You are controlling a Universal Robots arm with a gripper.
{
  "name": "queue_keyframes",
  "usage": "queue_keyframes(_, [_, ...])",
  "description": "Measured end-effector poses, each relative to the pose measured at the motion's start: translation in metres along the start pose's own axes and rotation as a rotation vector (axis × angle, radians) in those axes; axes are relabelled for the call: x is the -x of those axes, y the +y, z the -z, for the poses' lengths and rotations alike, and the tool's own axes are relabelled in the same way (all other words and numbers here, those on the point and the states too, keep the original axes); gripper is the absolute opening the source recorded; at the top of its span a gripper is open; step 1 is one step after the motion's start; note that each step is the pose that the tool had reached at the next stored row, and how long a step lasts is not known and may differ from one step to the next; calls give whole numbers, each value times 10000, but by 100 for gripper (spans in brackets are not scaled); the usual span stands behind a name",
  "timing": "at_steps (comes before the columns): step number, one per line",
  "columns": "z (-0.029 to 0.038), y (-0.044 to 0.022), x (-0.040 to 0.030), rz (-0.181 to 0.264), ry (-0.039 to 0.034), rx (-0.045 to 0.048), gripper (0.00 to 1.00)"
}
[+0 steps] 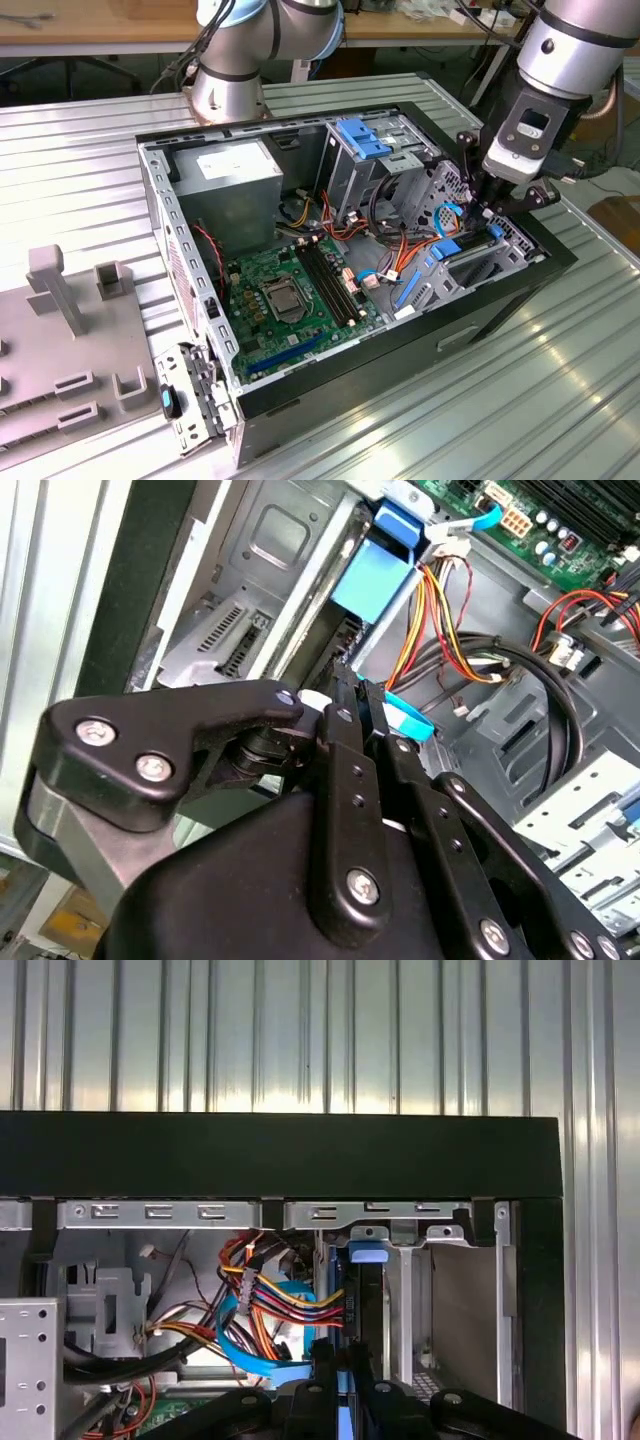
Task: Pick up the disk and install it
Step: 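Insert the second disk wire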
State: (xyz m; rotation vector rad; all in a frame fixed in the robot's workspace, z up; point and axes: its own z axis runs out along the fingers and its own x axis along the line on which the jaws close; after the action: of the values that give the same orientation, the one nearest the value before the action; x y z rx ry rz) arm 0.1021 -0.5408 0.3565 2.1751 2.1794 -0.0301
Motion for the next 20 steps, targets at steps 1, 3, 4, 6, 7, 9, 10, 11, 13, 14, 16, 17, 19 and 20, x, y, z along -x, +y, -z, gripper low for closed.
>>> queue_keyframes(1, [-17, -1, 24, -2, 34, 0, 17])
queue_keyframes(3, [-41, -1, 32, -4, 107, 0, 17])
queue_keyframes(4, [-51, -2, 32, -4, 121, 0, 17])
queue_keyframes(6, [-69, 4, 31, -2, 121, 0, 17])
queue_keyframes(7, [-73, 6, 27, -3, 120, 1, 17])
queue_keyframes(9, [-74, 8, 12, 16, 123, 35, 17])
queue_keyframes(10, [-74, 7, 6, 20, 130, 97, 17])
queue_keyframes(11, [-74, 7, 5, 18, 133, 153, 17])
queue_keyframes(13, [-74, 7, 5, 13, 141, 268, 17])
queue_keyframes(14, [-74, 5, 4, 12, 143, 273, 17])
queue_keyframes(16, [-75, 2, 7, 7, 144, 276, 17])
queue_keyframes(17, [-76, 0, 8, -6, 143, 276, 17])
queue_keyframes(19, [-83, -2, 9, -76, 140, 273, 17])
queue_keyframes(20, [-89, -2, 12, -154, 135, 268, 17])
